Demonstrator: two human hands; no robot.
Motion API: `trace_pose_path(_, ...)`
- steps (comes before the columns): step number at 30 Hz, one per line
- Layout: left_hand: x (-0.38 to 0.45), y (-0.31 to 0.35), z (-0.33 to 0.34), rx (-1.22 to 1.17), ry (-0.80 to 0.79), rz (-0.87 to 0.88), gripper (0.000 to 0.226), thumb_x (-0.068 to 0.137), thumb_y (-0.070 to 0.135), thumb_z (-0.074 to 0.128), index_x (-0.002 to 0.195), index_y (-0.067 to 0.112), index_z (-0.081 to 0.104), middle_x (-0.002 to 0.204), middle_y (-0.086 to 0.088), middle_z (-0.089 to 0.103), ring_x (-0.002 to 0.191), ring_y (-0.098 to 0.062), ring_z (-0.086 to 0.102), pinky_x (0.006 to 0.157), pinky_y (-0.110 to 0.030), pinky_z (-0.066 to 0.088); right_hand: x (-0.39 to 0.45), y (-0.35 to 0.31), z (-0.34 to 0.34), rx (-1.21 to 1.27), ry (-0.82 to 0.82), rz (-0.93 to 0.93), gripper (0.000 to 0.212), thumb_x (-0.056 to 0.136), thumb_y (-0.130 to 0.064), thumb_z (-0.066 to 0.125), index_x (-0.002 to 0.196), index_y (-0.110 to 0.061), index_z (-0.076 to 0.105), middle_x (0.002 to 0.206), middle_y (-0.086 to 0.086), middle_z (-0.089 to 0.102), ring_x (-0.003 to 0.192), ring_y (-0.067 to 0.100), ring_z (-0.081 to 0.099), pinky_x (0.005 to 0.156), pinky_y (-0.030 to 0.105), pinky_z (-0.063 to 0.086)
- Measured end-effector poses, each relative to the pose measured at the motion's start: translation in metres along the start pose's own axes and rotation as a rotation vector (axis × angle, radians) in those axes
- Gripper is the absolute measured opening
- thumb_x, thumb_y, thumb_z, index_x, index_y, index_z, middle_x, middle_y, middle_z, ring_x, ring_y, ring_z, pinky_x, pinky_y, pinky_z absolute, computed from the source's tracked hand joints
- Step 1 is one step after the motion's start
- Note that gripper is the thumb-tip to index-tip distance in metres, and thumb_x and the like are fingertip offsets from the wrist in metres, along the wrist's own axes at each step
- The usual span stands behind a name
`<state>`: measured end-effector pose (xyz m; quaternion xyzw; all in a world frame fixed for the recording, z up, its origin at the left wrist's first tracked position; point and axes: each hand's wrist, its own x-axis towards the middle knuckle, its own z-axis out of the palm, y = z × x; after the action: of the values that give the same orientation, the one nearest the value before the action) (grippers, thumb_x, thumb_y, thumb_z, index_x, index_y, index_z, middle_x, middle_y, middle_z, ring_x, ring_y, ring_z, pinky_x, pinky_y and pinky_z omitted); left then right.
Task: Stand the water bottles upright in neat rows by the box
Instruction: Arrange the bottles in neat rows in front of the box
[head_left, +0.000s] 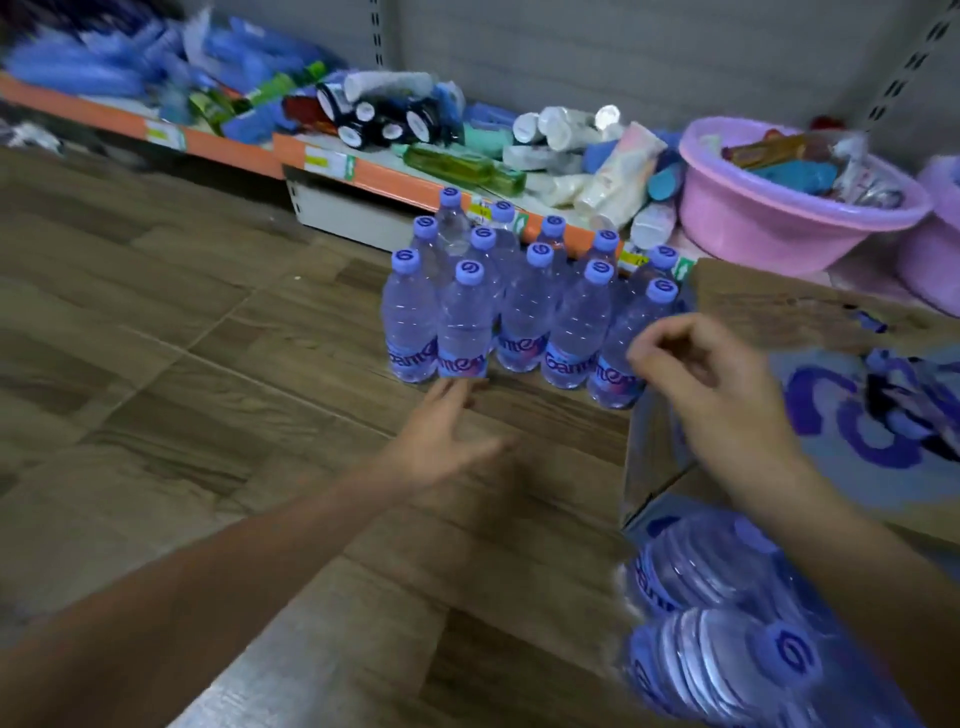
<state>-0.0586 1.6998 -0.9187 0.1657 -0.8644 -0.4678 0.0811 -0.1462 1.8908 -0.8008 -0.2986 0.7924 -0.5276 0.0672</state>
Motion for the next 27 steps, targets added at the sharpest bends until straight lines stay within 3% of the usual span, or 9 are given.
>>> trace_pose_path(3,0.039,-0.03,-0.05,-0.173,0.223,-0.124,0.074,0.06,0.039,0.079,0.123,0.014,0.048,0.128,-0.011,0.049,0.108,-0.019,0.057,0.096,-0.035,0.047,0.053,0.022,0.067,-0.011,-0.135,0.149,0.008,0.082,-0.018,0.066,0.084,-0.019,0.059,0.077,-0.006,0.057,0.068,0.007,0.052,0.064,0.01,0.041)
trace_pose_path(6,0.07,-0.058,-0.088,-0.194,0.346,-0.193,0.088,0.058,0.039,0.078,0.132,0.009,0.04,0.135,-0.012,0.043,0.117,-0.026,0.052,0.1,-0.041,0.045,0.093,0.042,0.113,-0.074,-0.098,0.247,0.019,0.082,-0.021,0.068,0.096,-0.013,0.058,0.074,-0.007,0.054,0.074,0.012,0.054,0.061,0.007,0.039)
trace_pose_path(9,0.106,-0.066,-0.111,-0.161,0.342,-0.174,0.096,0.053,0.04,0.08,0.134,0.01,0.037,0.137,-0.012,0.044,0.123,-0.024,0.049,0.104,-0.043,0.042,0.123,0.051,0.142,-0.158,-0.111,0.3,0.053,0.08,-0.031,0.07,0.125,-0.012,0.049,0.116,0.003,0.059,0.113,0.02,0.054,0.091,0.025,0.042)
trace_pose_path(12,0.126,-0.064,-0.105,-0.145,0.179,-0.08,0.093,0.043,0.046,0.071,0.125,0.01,0.043,0.13,-0.008,0.052,0.119,-0.021,0.053,0.1,-0.04,0.046,0.141,0.057,0.164,-0.097,-0.21,0.326,0.078,0.079,-0.035,0.071,0.142,-0.017,0.029,0.144,0.0,0.04,0.132,0.017,0.04,0.097,0.022,0.035)
trace_pose_path(14,0.131,-0.07,-0.094,-0.154,0.151,-0.07,0.093,0.047,0.046,0.073,0.126,0.011,0.038,0.125,-0.001,0.052,0.115,-0.014,0.05,0.093,-0.025,0.047,0.145,0.068,0.174,-0.109,-0.185,0.328,0.08,0.075,-0.036,0.074,0.137,-0.017,0.027,0.134,0.0,0.043,0.127,0.018,0.043,0.095,0.022,0.037)
trace_pose_path(17,0.14,-0.084,-0.088,-0.088,0.21,-0.035,0.073,0.069,0.03,0.076,0.127,0.013,0.036,0.108,0.007,0.053,0.097,-0.008,0.052,0.064,0.001,0.039,0.147,0.082,0.182,-0.199,-0.129,0.31,0.069,0.072,-0.039,0.077,0.112,-0.017,0.025,0.113,-0.002,0.041,0.106,0.015,0.047,0.083,0.024,0.036)
trace_pose_path(21,0.146,-0.086,-0.092,-0.001,0.204,0.028,0.07,0.073,0.028,0.074,0.13,0.016,0.036,0.106,0.004,0.058,0.096,-0.011,0.055,0.069,-0.013,0.042,0.154,0.086,0.182,-0.216,-0.132,0.289,0.07,0.071,-0.038,0.077,0.119,-0.019,0.029,0.114,-0.005,0.047,0.107,0.016,0.05,0.085,0.024,0.039)
trace_pose_path(23,0.141,-0.086,-0.091,-0.023,0.228,0.036,0.069,0.072,0.028,0.073,0.129,0.018,0.036,0.106,0.007,0.058,0.095,-0.008,0.056,0.068,-0.008,0.042,0.151,0.084,0.182,-0.196,-0.118,0.289,0.075,0.07,-0.037,0.077,0.128,-0.021,0.032,0.116,-0.006,0.052,0.107,0.014,0.051,0.086,0.022,0.04)
trace_pose_path(27,0.133,-0.086,-0.092,-0.043,0.225,0.061,0.065,0.071,0.029,0.072,0.125,0.019,0.037,0.112,0.009,0.061,0.1,-0.006,0.059,0.082,-0.018,0.048,0.132,0.081,0.179,-0.17,-0.101,0.252,0.069,0.071,-0.032,0.077,0.125,-0.02,0.037,0.111,-0.008,0.055,0.104,0.013,0.055,0.08,0.017,0.038)
